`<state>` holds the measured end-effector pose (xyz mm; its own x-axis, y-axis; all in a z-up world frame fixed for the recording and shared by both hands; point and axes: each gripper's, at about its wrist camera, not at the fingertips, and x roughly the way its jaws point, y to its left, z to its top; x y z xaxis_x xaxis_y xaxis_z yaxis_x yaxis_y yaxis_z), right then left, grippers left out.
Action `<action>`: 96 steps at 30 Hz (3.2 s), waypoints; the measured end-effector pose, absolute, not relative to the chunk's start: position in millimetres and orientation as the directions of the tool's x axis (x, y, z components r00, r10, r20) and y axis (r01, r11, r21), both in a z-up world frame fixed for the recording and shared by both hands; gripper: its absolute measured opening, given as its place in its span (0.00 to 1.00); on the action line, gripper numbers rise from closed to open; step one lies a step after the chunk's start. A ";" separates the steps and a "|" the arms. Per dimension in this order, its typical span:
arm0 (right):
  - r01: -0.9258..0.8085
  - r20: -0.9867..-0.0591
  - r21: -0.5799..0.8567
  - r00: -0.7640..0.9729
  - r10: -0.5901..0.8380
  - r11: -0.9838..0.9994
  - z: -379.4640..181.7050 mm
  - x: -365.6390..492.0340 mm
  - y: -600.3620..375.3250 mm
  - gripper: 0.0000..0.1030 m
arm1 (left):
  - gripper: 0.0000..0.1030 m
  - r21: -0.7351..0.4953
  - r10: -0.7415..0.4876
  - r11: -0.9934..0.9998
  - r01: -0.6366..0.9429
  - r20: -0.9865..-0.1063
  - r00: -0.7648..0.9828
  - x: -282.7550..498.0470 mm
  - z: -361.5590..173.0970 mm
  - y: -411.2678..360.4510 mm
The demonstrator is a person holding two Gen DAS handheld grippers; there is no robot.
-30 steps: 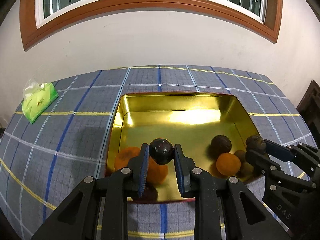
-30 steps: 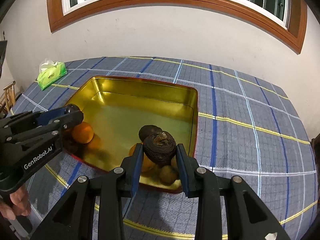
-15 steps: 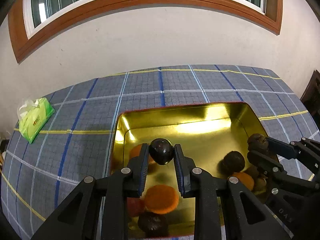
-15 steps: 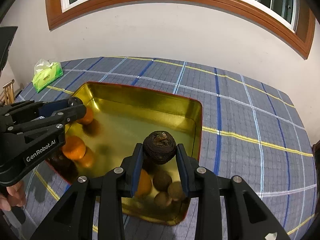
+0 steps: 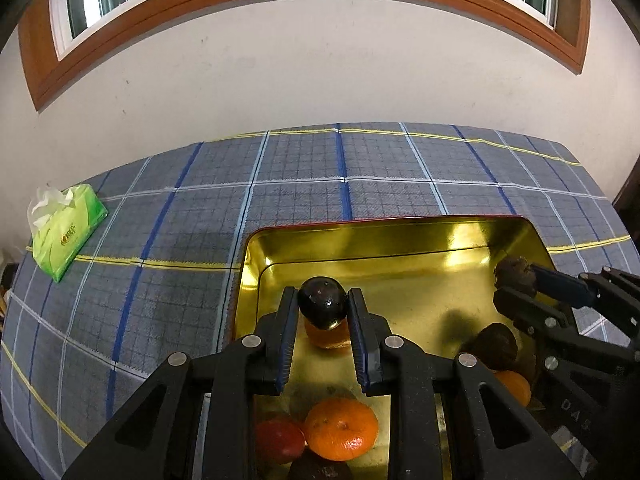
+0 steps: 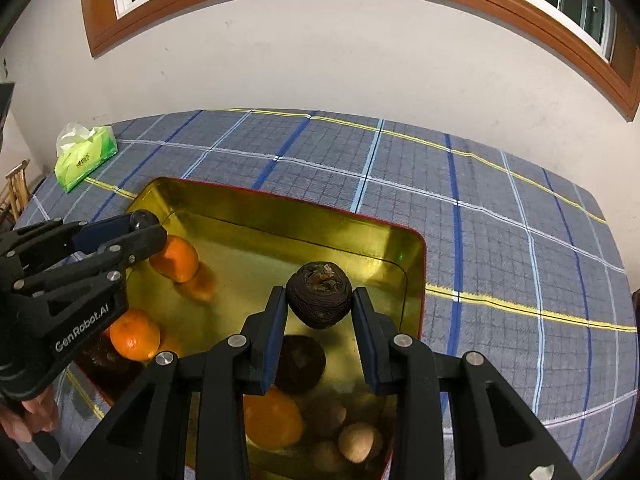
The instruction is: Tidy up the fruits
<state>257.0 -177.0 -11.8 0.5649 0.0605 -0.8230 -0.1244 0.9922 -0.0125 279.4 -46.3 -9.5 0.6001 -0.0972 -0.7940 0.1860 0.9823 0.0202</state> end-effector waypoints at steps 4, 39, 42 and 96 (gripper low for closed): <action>-0.122 -0.828 -0.014 0.558 0.057 0.992 -14.2 264.6 -176.4 0.30 | 0.25 0.014 -0.092 0.985 0.173 -0.805 0.587 284.0 -13.0 -46.7; -0.089 -0.859 -0.031 0.511 0.019 0.996 -32.6 281.8 -177.1 0.31 | 0.25 0.019 -0.105 0.980 0.198 -0.794 0.599 301.0 -17.5 -63.5; -0.086 -0.859 -0.031 0.511 0.018 0.996 -33.2 280.9 -176.6 0.31 | 0.26 0.016 -0.106 0.981 0.194 -0.794 0.599 299.4 -17.2 -62.0; 0.061 -0.769 -0.037 0.635 -0.068 0.997 24.6 156.6 -177.2 0.67 | 0.46 0.023 -0.032 0.997 0.075 -0.757 0.652 166.0 21.1 -35.3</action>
<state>156.6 -177.2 24.6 0.6353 -0.0676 -0.7693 0.0612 0.9974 -0.0371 166.0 -35.3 21.1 0.6524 -0.0316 -0.7572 0.0750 0.9969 0.0230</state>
